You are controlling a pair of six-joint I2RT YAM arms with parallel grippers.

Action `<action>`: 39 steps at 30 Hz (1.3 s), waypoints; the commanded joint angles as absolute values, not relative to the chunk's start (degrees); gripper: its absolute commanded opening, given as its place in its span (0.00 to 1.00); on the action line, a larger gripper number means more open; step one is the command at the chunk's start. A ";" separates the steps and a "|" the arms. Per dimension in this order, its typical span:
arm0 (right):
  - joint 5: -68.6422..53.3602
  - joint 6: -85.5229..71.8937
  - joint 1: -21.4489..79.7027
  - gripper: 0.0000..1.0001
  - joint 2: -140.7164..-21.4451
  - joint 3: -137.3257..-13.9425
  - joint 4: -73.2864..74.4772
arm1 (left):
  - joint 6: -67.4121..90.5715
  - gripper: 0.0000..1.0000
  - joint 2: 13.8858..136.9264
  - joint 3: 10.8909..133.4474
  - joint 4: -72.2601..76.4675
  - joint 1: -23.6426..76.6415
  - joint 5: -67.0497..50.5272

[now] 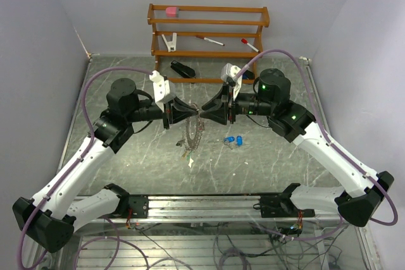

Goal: Put the keys on the keyring

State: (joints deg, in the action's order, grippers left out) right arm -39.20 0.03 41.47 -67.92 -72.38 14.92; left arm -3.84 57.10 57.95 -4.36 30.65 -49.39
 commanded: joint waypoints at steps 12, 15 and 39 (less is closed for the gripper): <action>-40.47 0.00 41.38 0.16 -67.95 -73.15 13.21 | 3.34 0.07 57.20 56.70 5.07 31.11 -54.62; -40.39 0.04 41.35 0.13 -67.86 -73.04 13.39 | 3.21 0.07 57.14 56.64 4.75 31.10 -54.45; -41.43 6.74 41.37 0.00 -70.95 -81.63 31.14 | -13.65 0.24 59.98 62.96 -16.39 31.11 -57.21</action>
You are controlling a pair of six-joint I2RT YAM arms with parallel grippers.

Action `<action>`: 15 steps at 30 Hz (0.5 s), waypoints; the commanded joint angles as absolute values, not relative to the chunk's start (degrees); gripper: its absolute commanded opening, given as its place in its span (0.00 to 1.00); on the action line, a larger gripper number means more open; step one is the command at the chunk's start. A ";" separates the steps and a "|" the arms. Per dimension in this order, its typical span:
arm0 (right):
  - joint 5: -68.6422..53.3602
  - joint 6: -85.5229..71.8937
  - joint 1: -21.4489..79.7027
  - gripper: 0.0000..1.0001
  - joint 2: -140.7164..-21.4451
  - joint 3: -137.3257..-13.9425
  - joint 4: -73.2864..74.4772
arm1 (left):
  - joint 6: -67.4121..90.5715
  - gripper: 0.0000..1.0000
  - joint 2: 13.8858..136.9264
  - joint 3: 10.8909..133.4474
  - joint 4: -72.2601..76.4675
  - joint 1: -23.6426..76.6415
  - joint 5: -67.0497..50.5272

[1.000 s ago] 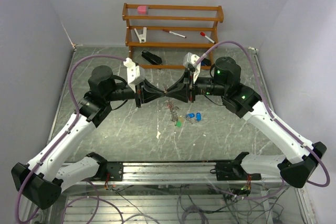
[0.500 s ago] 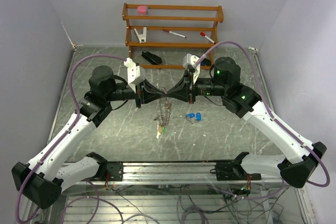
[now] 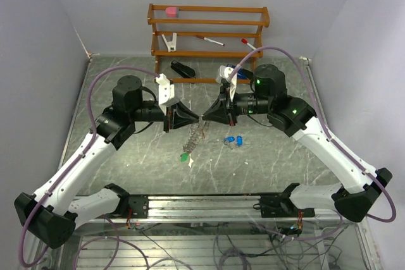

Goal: Put the keys on the keyring

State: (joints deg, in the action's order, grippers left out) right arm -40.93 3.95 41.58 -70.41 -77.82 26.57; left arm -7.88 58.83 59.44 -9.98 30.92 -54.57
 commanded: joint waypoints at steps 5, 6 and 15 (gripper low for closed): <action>-42.04 7.38 41.35 0.00 -71.93 -82.77 33.11 | -18.00 0.24 61.56 65.36 -21.49 31.05 -57.24; -42.16 7.46 41.37 0.00 -72.10 -82.93 33.41 | -18.30 0.24 61.71 65.65 -21.73 31.15 -56.98; -42.21 7.66 41.40 0.00 -72.91 -83.76 34.45 | -17.69 0.25 64.16 67.77 -20.73 31.41 -58.65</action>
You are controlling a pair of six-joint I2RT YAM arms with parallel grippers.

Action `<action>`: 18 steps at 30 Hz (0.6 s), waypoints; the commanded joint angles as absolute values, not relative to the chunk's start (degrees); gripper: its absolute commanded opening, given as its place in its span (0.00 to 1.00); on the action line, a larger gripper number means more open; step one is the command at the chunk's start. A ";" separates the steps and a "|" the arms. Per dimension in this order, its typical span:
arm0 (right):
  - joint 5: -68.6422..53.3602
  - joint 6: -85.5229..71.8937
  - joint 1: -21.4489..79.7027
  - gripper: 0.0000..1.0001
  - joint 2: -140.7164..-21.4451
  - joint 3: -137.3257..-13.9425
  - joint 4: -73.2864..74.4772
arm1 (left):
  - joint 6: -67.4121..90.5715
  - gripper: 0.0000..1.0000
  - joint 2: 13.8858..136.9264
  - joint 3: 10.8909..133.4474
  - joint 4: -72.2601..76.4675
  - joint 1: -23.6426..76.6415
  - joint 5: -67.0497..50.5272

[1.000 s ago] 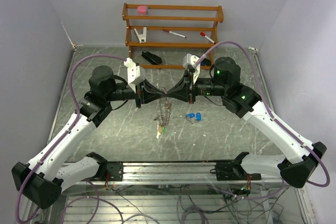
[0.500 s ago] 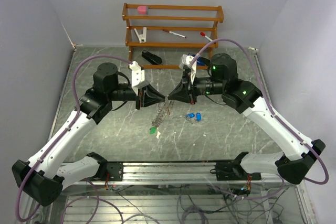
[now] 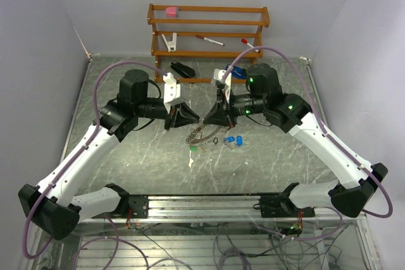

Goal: Put the keys on the keyring

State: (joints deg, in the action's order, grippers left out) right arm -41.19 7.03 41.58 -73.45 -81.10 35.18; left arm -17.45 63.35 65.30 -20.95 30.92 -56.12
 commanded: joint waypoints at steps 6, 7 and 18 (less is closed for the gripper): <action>-42.16 7.00 41.46 0.00 -72.51 -83.24 32.91 | -17.56 0.25 64.95 67.86 -20.23 32.31 -58.68; -42.31 6.91 41.45 0.00 -72.58 -83.23 32.68 | -17.59 0.25 65.03 67.78 -20.15 32.42 -58.46; -42.17 6.60 41.52 0.00 -72.45 -82.88 31.63 | -16.38 0.19 65.16 67.62 -19.00 32.74 -58.54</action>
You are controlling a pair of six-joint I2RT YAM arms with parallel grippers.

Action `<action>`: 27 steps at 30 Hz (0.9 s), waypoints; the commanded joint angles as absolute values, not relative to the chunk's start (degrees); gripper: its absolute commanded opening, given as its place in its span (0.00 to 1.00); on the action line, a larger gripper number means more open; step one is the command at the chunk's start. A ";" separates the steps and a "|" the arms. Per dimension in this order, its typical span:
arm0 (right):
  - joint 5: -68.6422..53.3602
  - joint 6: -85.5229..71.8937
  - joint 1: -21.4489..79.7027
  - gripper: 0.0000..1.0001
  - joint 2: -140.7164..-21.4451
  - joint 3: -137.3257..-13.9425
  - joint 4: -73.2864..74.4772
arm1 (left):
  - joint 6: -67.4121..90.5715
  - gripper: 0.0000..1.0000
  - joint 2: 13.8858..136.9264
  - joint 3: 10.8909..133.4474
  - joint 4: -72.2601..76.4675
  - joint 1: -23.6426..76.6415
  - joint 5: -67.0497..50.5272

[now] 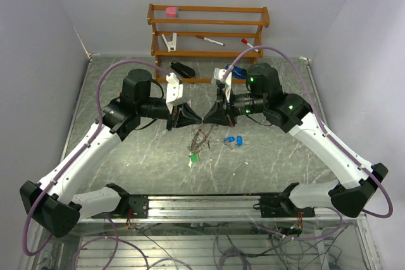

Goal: Put the keys on the keyring

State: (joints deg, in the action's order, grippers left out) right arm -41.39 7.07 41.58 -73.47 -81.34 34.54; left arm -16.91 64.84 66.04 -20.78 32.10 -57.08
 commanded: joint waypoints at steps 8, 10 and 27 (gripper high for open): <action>-42.28 5.94 41.59 0.00 -72.36 -82.44 30.66 | -13.36 0.09 64.91 66.27 -15.82 32.96 -58.54; -42.28 5.85 41.60 0.00 -72.30 -82.43 30.38 | -13.12 0.07 64.79 66.23 -15.54 32.95 -58.37; -41.92 5.27 41.76 0.00 -72.33 -81.94 29.40 | -10.85 0.19 64.68 65.56 -14.06 33.30 -59.18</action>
State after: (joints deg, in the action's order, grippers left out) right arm -41.56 5.98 41.58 -73.10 -81.32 33.45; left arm -11.60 64.84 65.58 -17.19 32.27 -56.86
